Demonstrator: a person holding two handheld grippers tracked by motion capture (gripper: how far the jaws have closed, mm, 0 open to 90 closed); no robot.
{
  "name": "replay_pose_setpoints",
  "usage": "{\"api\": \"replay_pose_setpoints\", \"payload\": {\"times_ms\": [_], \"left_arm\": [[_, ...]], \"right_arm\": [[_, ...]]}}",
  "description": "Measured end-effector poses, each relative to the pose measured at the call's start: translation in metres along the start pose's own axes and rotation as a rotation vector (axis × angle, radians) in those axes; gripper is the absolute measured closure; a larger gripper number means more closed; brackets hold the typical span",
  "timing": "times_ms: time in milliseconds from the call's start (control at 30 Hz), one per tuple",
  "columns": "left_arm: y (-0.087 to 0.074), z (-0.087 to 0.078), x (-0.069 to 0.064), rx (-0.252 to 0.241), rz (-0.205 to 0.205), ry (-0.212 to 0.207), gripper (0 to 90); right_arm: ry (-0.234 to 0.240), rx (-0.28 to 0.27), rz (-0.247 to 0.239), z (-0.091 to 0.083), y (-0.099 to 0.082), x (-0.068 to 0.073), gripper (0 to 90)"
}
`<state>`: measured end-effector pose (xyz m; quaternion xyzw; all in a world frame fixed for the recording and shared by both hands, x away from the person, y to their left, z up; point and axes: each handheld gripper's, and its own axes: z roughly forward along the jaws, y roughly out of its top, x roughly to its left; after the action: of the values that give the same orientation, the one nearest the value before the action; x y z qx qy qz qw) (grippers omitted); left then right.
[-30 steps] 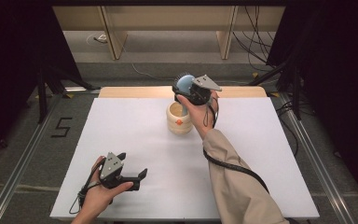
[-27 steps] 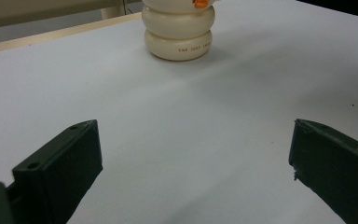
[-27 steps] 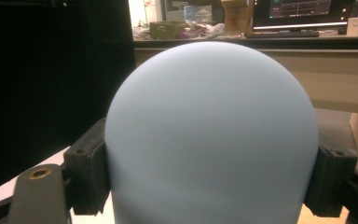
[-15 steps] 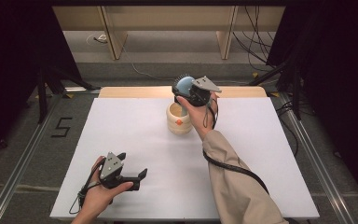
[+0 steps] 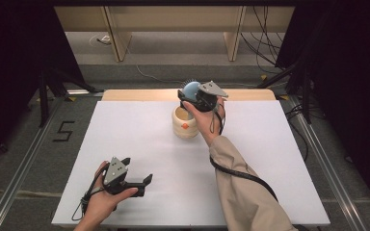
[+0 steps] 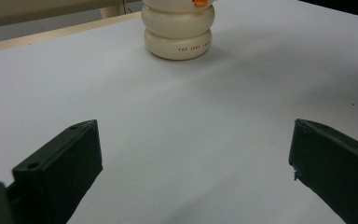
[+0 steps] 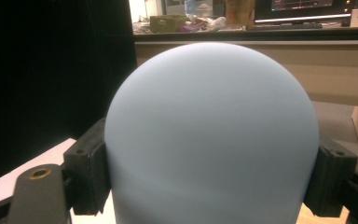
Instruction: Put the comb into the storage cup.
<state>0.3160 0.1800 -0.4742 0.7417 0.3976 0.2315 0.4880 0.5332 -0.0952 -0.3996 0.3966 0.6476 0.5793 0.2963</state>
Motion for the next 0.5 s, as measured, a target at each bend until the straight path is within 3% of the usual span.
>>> {"api": "replay_pose_setpoints", "payload": {"times_ms": [500], "left_arm": [[0.0003,-0.0003,0.0001,-0.002,0.001,0.002,2.1]], "right_arm": [[0.0,-0.004,-0.001,-0.0014,-0.0007,0.0,20.3]]}}
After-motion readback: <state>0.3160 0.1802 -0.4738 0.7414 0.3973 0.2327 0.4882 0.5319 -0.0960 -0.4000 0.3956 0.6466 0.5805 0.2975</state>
